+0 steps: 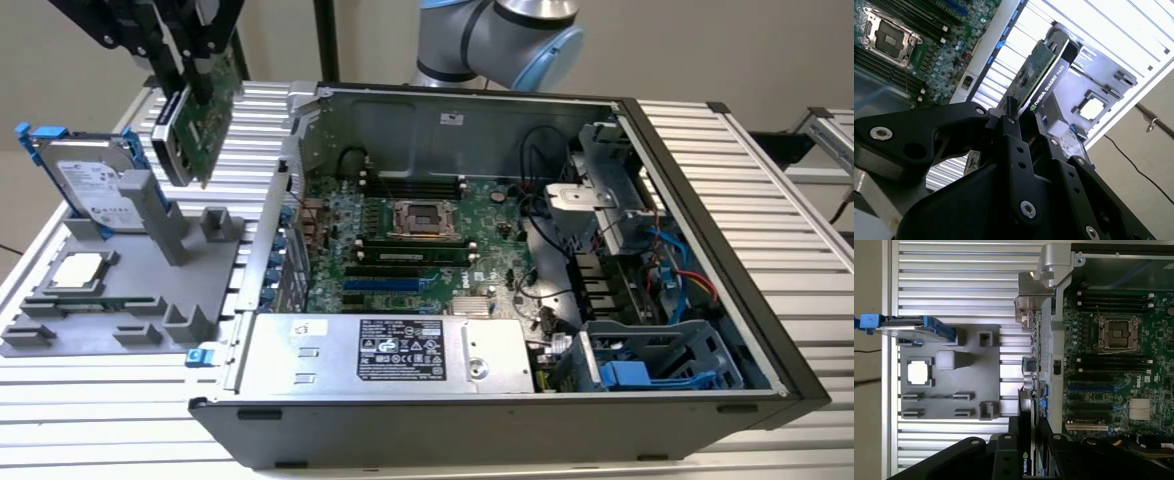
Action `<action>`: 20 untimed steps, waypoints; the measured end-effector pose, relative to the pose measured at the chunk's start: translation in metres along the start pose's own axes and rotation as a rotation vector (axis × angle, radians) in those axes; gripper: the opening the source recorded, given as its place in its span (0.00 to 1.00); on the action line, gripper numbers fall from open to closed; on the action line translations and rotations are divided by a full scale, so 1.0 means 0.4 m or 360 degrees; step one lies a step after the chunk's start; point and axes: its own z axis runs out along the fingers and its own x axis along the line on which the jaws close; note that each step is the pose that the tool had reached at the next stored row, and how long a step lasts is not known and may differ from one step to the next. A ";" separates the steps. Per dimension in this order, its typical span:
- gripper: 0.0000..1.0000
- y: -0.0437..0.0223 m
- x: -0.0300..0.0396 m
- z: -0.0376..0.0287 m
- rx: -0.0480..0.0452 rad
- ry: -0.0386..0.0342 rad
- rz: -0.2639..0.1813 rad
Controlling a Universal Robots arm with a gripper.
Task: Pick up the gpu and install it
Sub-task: 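Pick up the gpu and move the gpu toward the slot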
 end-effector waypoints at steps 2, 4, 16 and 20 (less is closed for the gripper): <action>0.00 0.000 -0.001 0.000 0.0000 0.0000 0.0000; 0.00 0.000 -0.002 0.000 0.0000 0.0000 0.0000; 0.00 0.000 -0.008 0.000 0.0000 0.0000 0.0000; 0.00 0.000 -0.013 0.000 0.0000 0.0000 0.0000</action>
